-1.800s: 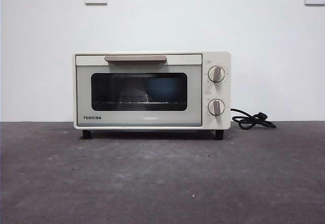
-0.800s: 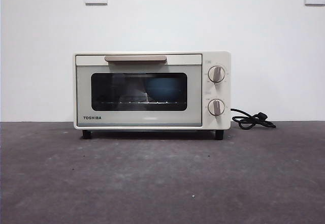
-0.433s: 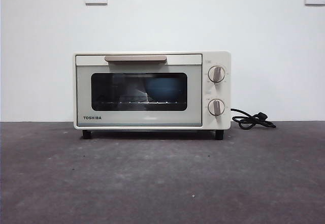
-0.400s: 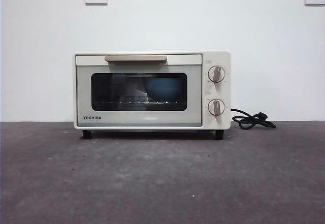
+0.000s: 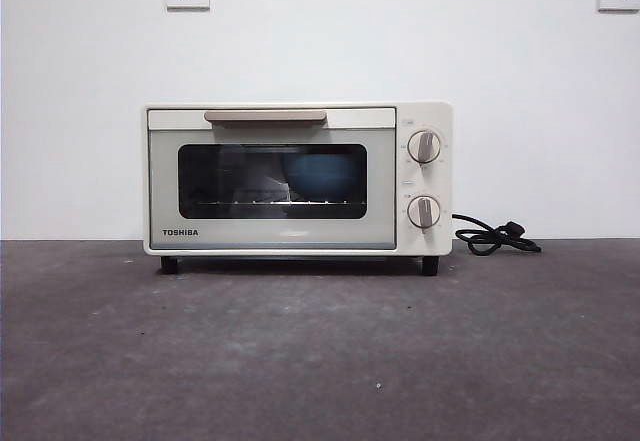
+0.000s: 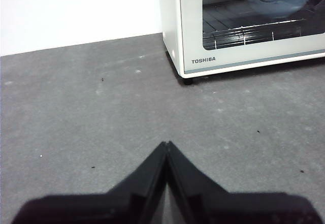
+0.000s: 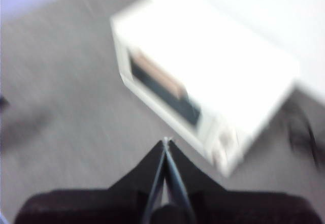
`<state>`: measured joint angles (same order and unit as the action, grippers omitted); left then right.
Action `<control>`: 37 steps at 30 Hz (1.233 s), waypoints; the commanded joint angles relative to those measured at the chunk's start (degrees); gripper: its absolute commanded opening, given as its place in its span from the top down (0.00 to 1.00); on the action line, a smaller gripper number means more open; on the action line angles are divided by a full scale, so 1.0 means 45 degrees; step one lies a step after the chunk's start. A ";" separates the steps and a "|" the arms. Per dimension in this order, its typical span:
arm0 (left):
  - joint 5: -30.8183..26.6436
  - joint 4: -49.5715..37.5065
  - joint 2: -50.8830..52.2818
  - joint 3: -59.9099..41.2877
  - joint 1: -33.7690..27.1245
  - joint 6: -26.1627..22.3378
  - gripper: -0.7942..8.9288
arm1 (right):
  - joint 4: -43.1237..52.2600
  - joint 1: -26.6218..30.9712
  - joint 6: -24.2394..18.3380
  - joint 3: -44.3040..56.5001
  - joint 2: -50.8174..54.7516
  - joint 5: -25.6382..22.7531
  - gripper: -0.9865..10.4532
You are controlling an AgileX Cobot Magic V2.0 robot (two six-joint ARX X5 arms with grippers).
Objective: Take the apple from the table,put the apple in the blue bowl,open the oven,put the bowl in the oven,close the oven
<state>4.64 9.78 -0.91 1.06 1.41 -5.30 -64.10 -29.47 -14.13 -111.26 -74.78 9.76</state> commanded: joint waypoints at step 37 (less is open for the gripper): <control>0.0010 -0.0092 -0.0005 -0.0131 -0.0019 0.0092 0.92 | 1.2633 0.7553 0.0306 2.2590 1.5324 0.1783 0.91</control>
<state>4.64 9.78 -0.91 1.06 1.41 -5.30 -7.53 4.49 -17.04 -10.76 -6.26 21.37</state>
